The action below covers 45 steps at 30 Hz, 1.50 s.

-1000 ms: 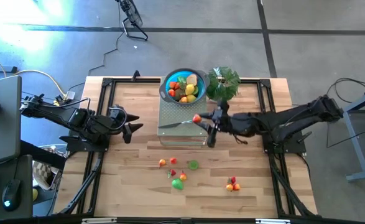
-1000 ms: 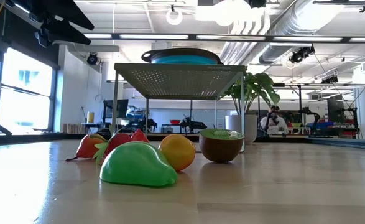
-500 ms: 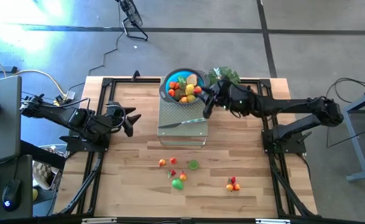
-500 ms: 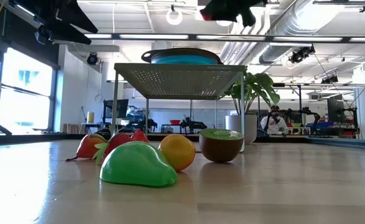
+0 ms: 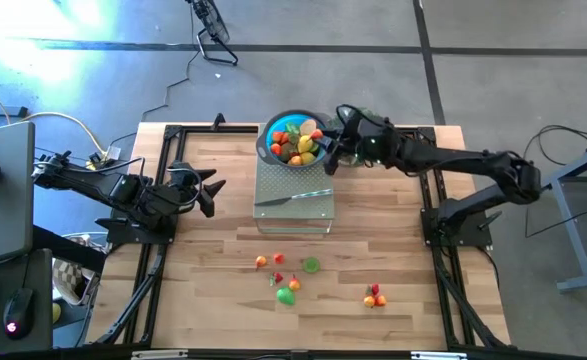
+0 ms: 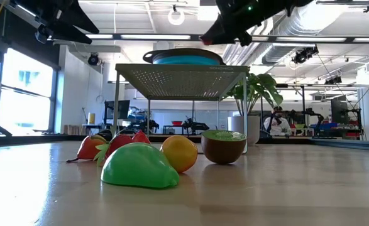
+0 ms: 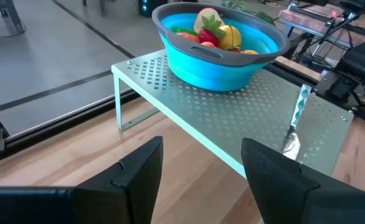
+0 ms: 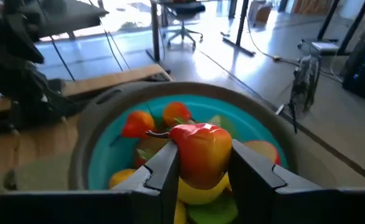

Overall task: Pick & Place Fruit
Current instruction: Put the orange peach in the blue bowl on the shelf, then put the red strawberry in the blue bowl on the shelf

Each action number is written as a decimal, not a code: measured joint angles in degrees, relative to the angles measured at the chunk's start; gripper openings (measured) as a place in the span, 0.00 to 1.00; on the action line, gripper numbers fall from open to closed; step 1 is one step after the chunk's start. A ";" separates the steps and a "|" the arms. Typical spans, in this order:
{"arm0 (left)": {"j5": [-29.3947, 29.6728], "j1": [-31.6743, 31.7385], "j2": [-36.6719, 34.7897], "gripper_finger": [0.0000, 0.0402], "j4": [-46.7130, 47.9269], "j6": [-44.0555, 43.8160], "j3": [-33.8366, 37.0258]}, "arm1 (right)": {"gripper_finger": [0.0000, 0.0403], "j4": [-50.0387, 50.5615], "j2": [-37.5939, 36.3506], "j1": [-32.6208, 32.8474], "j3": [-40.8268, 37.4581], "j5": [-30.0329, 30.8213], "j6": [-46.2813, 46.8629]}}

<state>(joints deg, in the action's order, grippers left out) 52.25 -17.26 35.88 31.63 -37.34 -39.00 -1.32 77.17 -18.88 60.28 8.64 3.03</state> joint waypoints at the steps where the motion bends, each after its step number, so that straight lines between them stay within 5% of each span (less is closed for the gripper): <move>1: 0.00 0.00 0.00 0.53 -0.02 0.00 0.00 | 0.27 1.72 0.28 -0.09 0.98 0.15 -0.15; 16: -0.06 -0.01 -0.02 0.53 0.28 -0.02 0.00 | 0.28 18.02 4.50 -1.15 6.94 0.65 -4.82; 25: -0.17 -0.02 -0.01 0.53 0.27 -0.02 0.00 | 0.32 17.29 4.48 -1.13 6.94 1.68 -6.14; 36: -0.68 0.00 -0.02 0.53 0.27 -0.04 0.00 | 0.57 17.38 4.36 -0.98 6.94 1.70 -6.31; 45: -0.70 -0.02 -0.02 0.53 0.27 -0.04 0.00 | 0.55 15.16 -0.94 4.40 6.94 4.81 -6.30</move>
<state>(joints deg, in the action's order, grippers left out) 51.55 -17.28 35.86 31.90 -37.39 -39.00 13.84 76.22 -14.48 67.22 13.45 -3.27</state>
